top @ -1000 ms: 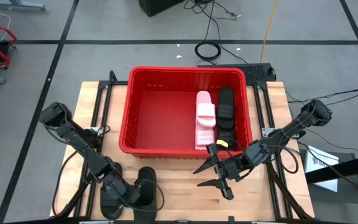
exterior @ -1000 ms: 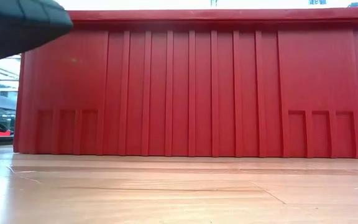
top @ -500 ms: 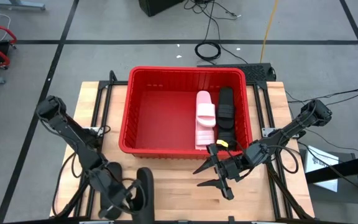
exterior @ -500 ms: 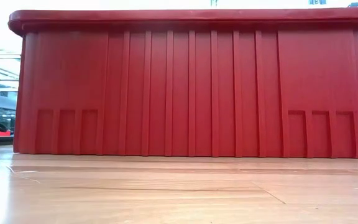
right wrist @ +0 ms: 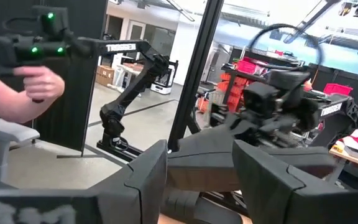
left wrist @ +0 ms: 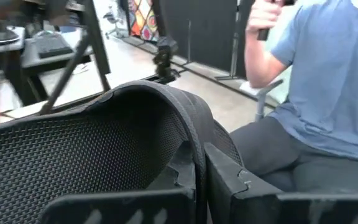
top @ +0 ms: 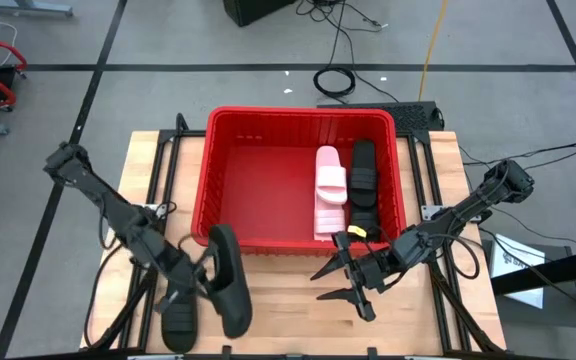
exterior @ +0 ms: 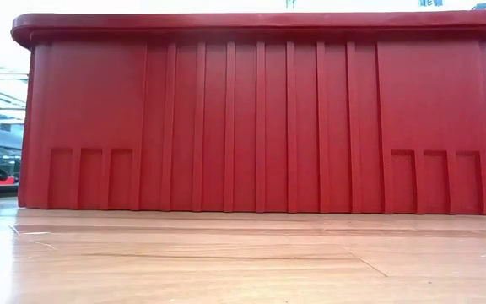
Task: Pick and place slides into bin
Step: Put the black slide into the red container
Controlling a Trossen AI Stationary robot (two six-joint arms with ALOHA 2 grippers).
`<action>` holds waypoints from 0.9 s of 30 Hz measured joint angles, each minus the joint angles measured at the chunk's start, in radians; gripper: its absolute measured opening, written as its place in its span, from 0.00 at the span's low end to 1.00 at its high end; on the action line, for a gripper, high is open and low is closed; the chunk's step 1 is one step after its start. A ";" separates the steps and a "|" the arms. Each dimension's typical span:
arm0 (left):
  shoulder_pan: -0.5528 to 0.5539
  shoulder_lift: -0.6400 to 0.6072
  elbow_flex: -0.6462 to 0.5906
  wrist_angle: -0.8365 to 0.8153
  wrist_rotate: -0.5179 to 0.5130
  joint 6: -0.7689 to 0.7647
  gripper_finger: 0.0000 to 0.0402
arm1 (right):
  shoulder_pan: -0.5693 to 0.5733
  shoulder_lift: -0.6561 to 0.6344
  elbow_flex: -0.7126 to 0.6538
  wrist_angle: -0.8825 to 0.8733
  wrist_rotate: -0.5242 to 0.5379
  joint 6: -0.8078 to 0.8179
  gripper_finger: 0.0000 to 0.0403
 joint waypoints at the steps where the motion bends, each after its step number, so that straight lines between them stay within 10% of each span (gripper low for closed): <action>1: 0.021 -0.020 0.011 -0.041 0.010 0.010 0.01 | -0.001 0.000 0.000 0.000 0.000 -0.012 0.42; 5: 0.092 -0.067 0.108 -0.236 0.017 0.046 0.02 | -0.003 -0.002 0.000 0.016 0.071 -0.092 0.42; 13: 0.215 -0.072 0.366 -0.575 0.040 0.162 0.02 | -0.020 -0.084 0.000 -0.021 0.538 -0.180 0.42; 27: 0.530 -0.011 0.633 -0.875 0.125 0.295 0.03 | -0.178 -0.308 0.000 -0.226 0.544 -0.224 0.42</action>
